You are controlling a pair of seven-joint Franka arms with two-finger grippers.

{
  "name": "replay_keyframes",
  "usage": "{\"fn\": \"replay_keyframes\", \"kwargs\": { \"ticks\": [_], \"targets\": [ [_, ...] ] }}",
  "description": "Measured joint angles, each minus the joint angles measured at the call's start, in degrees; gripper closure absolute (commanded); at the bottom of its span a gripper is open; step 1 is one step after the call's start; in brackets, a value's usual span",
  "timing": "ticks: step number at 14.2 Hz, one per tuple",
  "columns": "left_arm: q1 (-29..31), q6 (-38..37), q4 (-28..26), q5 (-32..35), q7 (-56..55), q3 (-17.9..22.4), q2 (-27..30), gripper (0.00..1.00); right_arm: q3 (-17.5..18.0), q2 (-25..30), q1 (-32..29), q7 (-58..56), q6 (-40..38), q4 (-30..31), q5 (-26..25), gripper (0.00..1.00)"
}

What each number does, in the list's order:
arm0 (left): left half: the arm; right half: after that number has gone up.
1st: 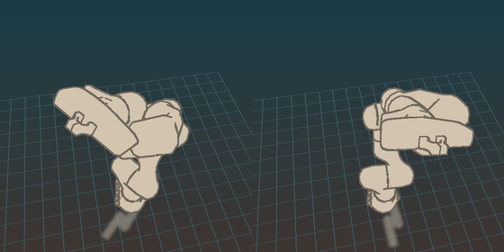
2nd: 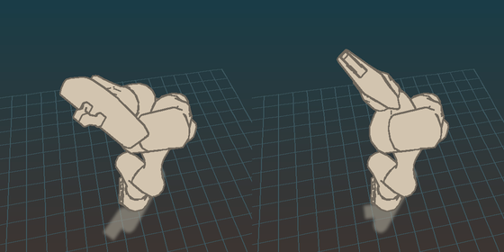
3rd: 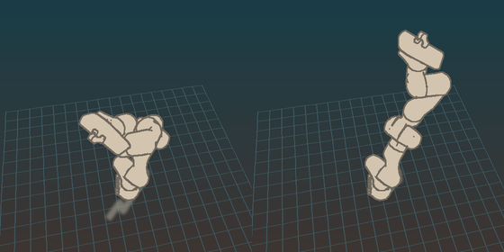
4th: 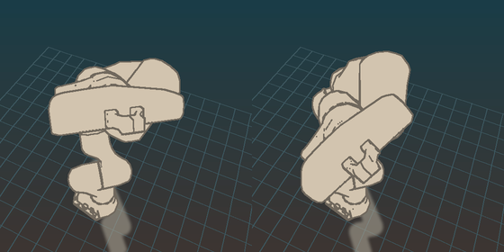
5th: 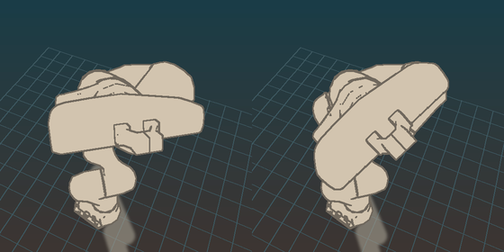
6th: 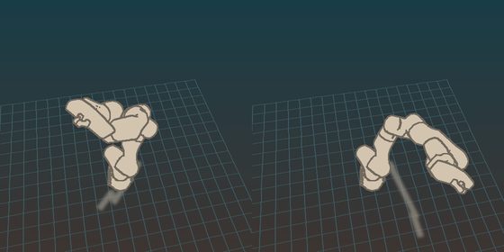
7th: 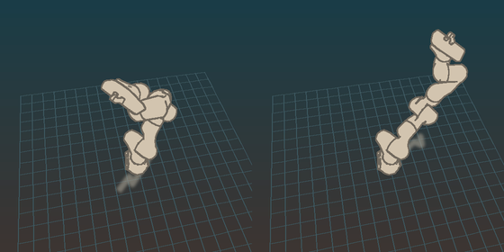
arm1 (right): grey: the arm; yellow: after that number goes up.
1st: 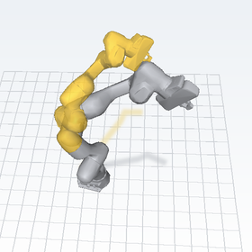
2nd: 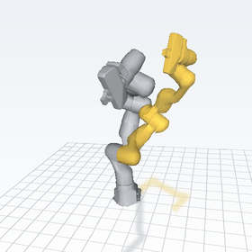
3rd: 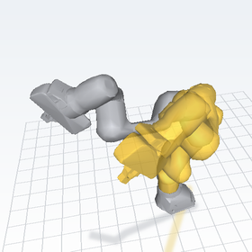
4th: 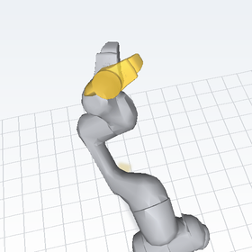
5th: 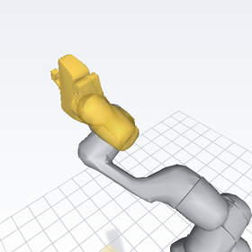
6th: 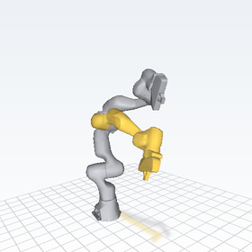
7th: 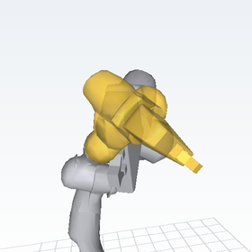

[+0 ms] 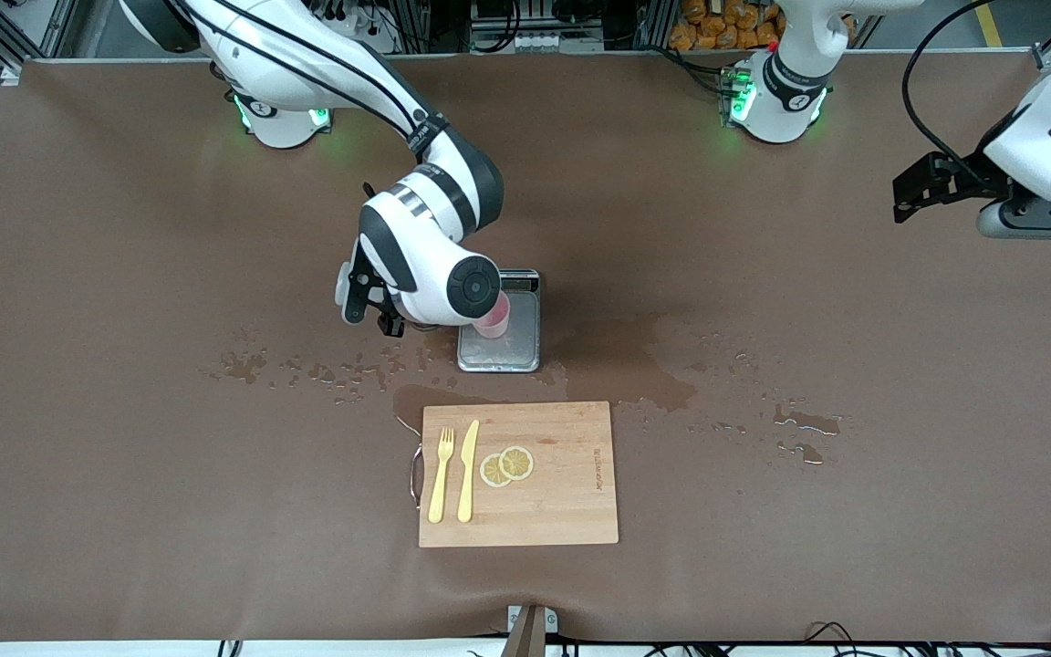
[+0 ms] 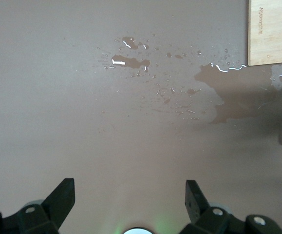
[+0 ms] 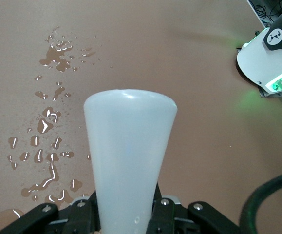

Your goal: Add sauce to pink cup with both arms

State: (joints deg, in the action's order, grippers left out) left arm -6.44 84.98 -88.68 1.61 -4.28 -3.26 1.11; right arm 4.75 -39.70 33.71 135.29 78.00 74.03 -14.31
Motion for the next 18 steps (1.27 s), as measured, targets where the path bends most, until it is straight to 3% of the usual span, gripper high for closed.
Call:
{"fn": "replay_keyframes", "kwargs": {
  "ticks": [3,7,12,15,18],
  "targets": [
    [0.4,0.8,0.0,0.1,0.0,0.0,0.0,0.0,-0.1,0.0,0.0,-1.2,-0.6,-0.1,-0.5,1.0],
    [0.5,1.5,0.0,0.1,0.0,0.0,0.0,0.0,-0.1,0.0,-2.7,-4.3,-0.9,-3.3,2.9,1.0],
    [0.6,2.3,0.0,0.1,0.0,0.0,0.0,0.0,-0.4,1.5,-12.8,-15.0,-1.2,-5.5,20.2,1.0],
    [0.7,2.7,0.0,0.1,0.0,0.0,-0.2,0.0,-0.3,2.2,-15.7,-18.2,-1.3,-5.6,22.8,1.0],
    [0.7,2.8,0.0,0.1,0.0,0.0,-0.2,0.0,-0.4,2.8,-18.4,-22.5,-1.2,-6.8,28.9,1.0]
  ]
}}
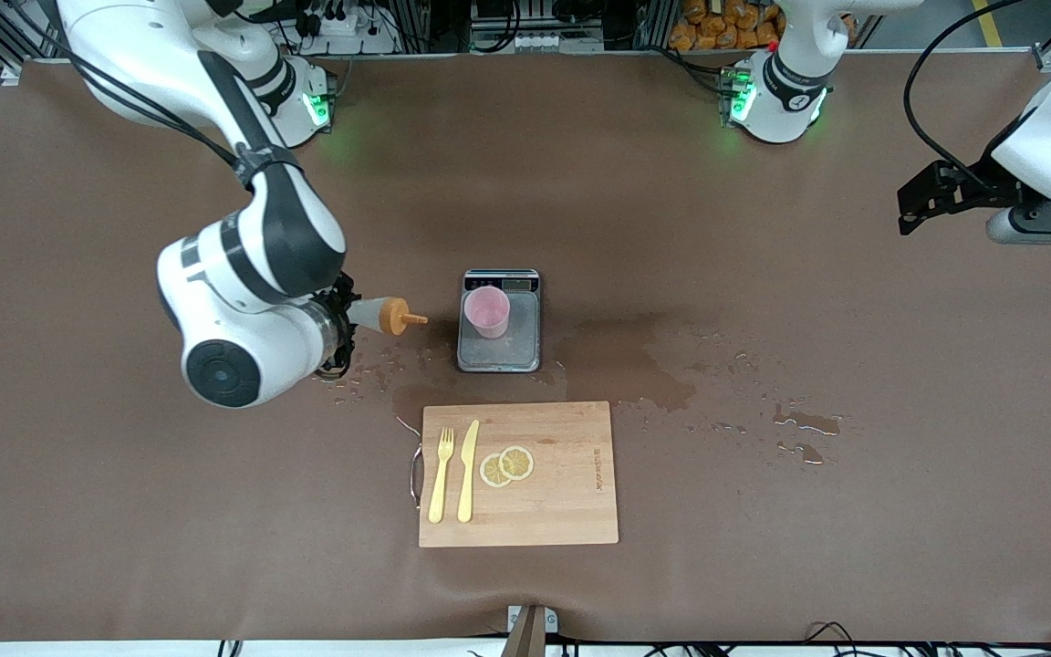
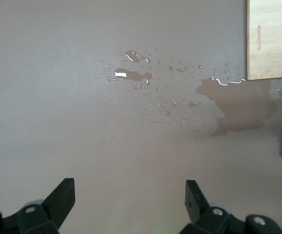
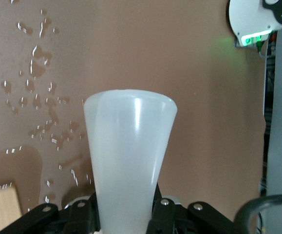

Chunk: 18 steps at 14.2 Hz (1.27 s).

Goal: Add sauce to pink cup with both arms
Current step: 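Carry the bottle back with the right gripper and lower it onto the table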

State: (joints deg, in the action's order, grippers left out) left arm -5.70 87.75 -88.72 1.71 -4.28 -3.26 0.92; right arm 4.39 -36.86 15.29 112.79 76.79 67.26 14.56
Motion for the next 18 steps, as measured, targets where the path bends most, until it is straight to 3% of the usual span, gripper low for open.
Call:
{"fn": "replay_keyframes", "kwargs": {
  "ticks": [5,12,18],
  "targets": [
    [0.0,0.4,0.0,0.0,0.0,0.0,-0.1,0.0,0.0,2.7,-10.1,-13.3,-0.6,-0.3,9.2,1.0],
    [0.0,0.5,0.0,0.0,0.0,0.0,-0.2,0.0,-0.2,2.9,-24.8,-34.3,-6.2,1.0,17.2,1.0],
    [0.0,0.5,-0.2,0.0,0.0,0.0,-0.2,0.0,-0.3,-1.7,-32.7,-51.4,-6.3,4.7,19.4,1.0]
  ]
}}
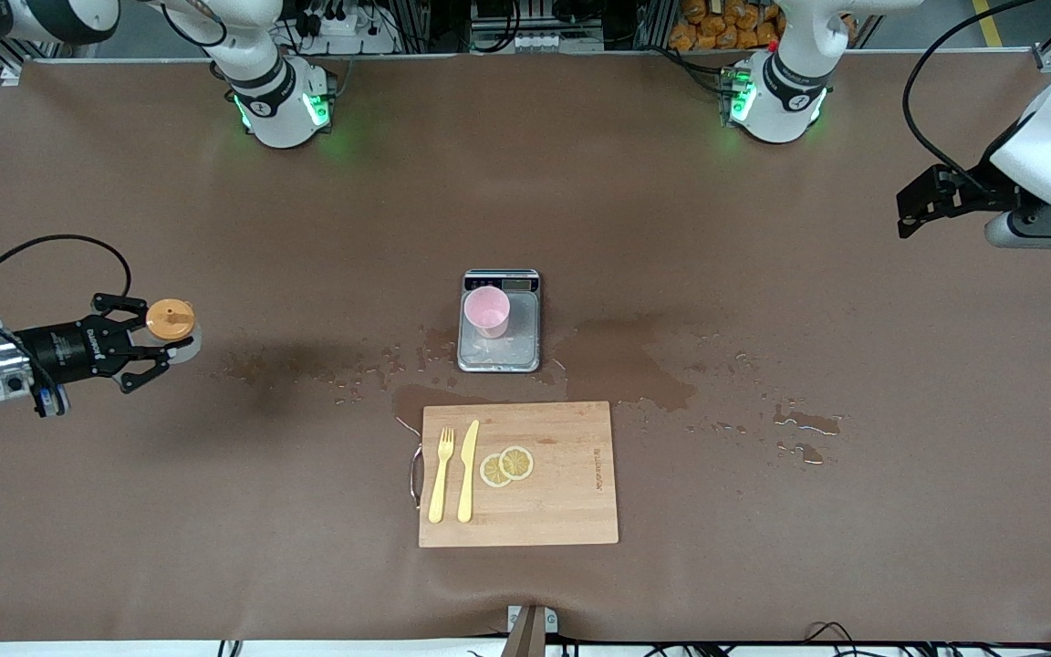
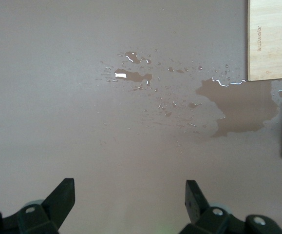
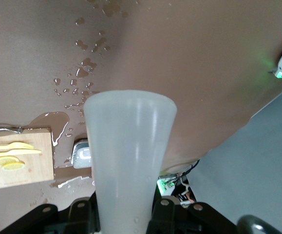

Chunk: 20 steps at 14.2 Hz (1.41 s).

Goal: Add sauce to pink cup with both arms
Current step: 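Carry the bottle back with the right gripper and lower it onto the table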

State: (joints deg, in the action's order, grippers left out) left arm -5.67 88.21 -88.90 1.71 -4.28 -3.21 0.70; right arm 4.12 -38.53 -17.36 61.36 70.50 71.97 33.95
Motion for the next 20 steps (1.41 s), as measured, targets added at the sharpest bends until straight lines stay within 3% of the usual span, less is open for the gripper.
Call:
{"fn": "replay_keyframes", "kwargs": {
  "ticks": [9,20],
  "targets": [
    [0.4,0.0,-0.2,0.0,0.0,0.1,-0.1,0.0,-0.1,-11.9,-8.6,-18.2,1.3,1.3,4.6,1.0],
    [0.9,0.1,-0.5,0.0,0.0,0.1,-0.1,0.0,-0.2,-19.5,-13.8,-31.0,1.8,1.3,4.9,0.98]
  ]
}}
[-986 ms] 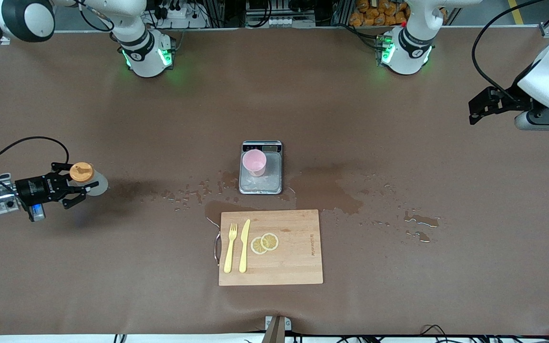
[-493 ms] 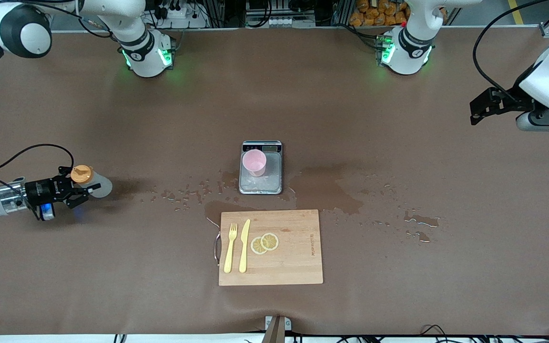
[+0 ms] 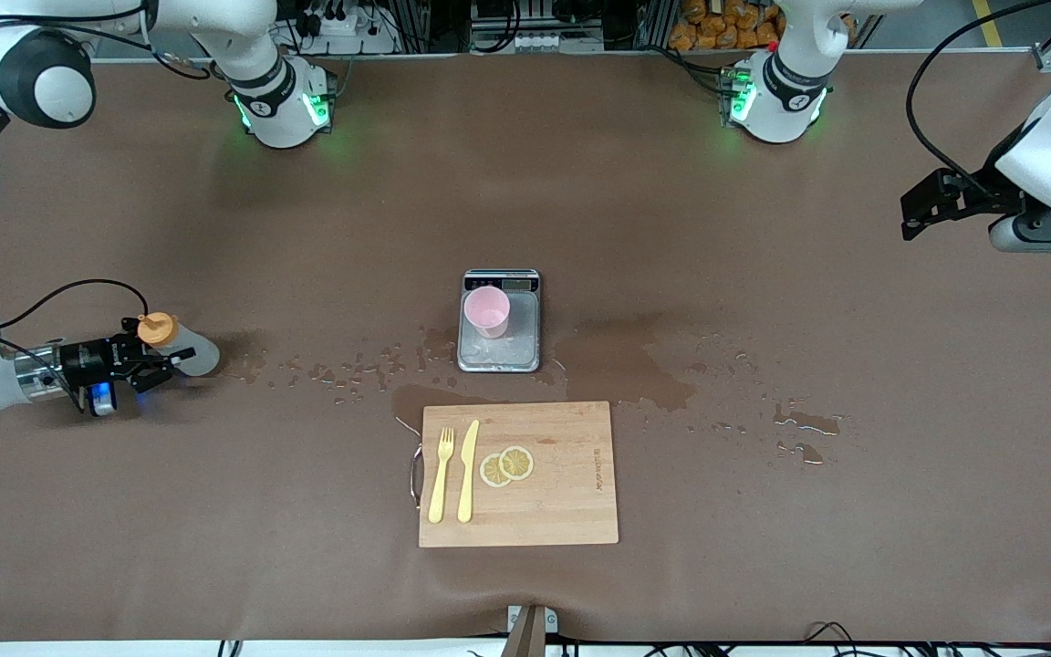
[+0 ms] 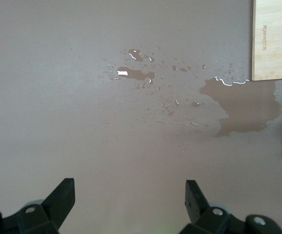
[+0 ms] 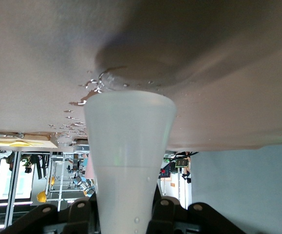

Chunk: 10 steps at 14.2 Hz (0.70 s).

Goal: Add sauce to pink cup with both arms
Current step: 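Carry the bottle back with the right gripper and lower it onto the table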

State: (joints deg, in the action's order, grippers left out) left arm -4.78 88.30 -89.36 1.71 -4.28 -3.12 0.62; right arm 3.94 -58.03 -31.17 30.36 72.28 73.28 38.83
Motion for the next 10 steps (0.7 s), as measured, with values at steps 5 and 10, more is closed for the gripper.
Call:
{"fn": "replay_keyframes", "kwargs": {
  "ticks": [5,10],
  "targets": [
    [0.3,0.3,0.0,0.0,0.9,-0.1,0.0,0.0,0.0,-1.2,-0.3,-1.6,1.0,0.0,0.1,0.41],
    [0.3,0.4,0.0,0.0,0.9,-0.1,0.0,0.0,0.2,-1.2,-0.3,-1.6,1.1,-0.1,0.3,0.0]
  ]
}}
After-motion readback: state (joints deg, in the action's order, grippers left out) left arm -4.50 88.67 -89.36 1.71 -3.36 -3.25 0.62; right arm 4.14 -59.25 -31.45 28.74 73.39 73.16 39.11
